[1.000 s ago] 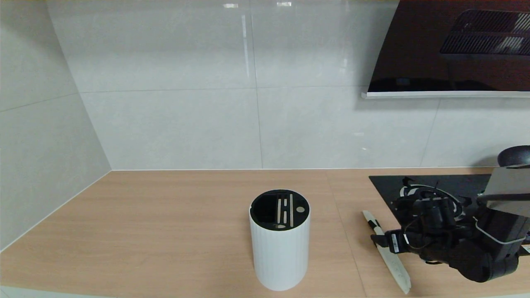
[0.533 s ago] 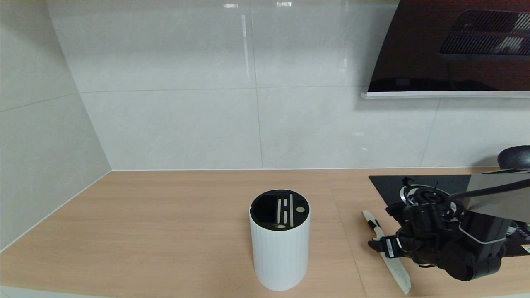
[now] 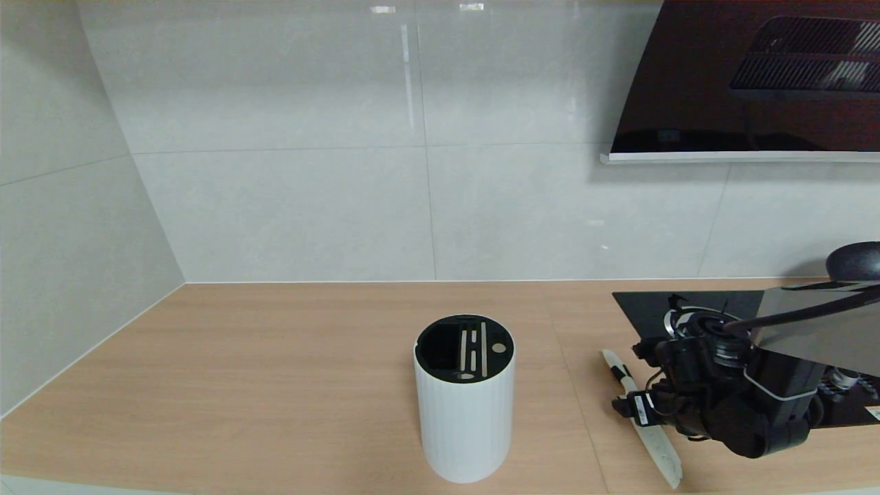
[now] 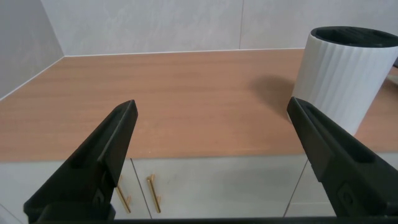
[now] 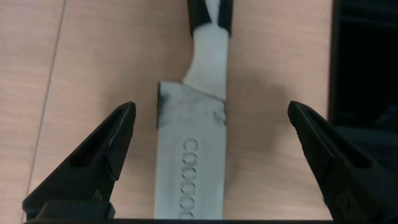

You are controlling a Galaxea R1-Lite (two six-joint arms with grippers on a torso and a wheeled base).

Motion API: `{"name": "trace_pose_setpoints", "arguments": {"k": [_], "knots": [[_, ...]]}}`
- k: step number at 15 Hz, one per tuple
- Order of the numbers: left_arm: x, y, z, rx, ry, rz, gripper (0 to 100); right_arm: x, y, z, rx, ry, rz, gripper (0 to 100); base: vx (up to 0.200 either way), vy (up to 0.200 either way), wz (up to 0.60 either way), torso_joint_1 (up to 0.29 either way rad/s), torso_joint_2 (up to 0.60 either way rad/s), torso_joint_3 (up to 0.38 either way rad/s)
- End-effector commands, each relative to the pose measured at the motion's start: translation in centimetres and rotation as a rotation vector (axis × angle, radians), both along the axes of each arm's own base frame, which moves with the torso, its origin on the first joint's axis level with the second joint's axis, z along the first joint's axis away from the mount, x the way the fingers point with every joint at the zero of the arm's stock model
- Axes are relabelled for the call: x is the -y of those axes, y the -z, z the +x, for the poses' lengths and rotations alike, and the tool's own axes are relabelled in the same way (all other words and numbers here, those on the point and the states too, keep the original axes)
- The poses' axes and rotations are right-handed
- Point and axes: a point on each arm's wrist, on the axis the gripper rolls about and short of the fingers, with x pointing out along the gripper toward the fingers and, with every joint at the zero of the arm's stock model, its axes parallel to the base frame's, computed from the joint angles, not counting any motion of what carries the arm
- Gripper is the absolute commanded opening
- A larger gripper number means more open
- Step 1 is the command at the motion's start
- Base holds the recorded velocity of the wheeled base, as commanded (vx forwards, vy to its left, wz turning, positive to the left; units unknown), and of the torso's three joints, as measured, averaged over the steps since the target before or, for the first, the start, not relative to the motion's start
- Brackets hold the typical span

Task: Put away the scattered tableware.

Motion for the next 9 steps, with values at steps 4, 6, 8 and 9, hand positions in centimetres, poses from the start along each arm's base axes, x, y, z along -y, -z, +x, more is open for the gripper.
{"name": "trace_pose_setpoints", "arguments": {"k": [4, 6, 8, 9], "knots": [[0.0, 0.0, 0.0, 0.0, 0.0, 0.0, 100, -0.63, 0.23, 0.34, 0.008, -0.009, 0.006, 100, 0.0, 0.0, 0.0, 0.0, 0.0, 0.0], [0.0, 0.0, 0.0, 0.0, 0.0, 0.0, 100, -0.71, 0.29, 0.42, 0.008, 0.005, 0.022, 100, 0.0, 0.0, 0.0, 0.0, 0.0, 0.0], [0.0, 0.0, 0.0, 0.0, 0.0, 0.0, 100, -0.76, 0.48, 0.42, 0.004, 0.004, 0.022, 100, 0.0, 0.0, 0.0, 0.0, 0.0, 0.0], [0.0, 0.0, 0.0, 0.0, 0.0, 0.0, 100, -0.89, 0.67, 0.51, 0.002, 0.001, 0.021, 100, 0.0, 0.0, 0.0, 0.0, 0.0, 0.0]]}}
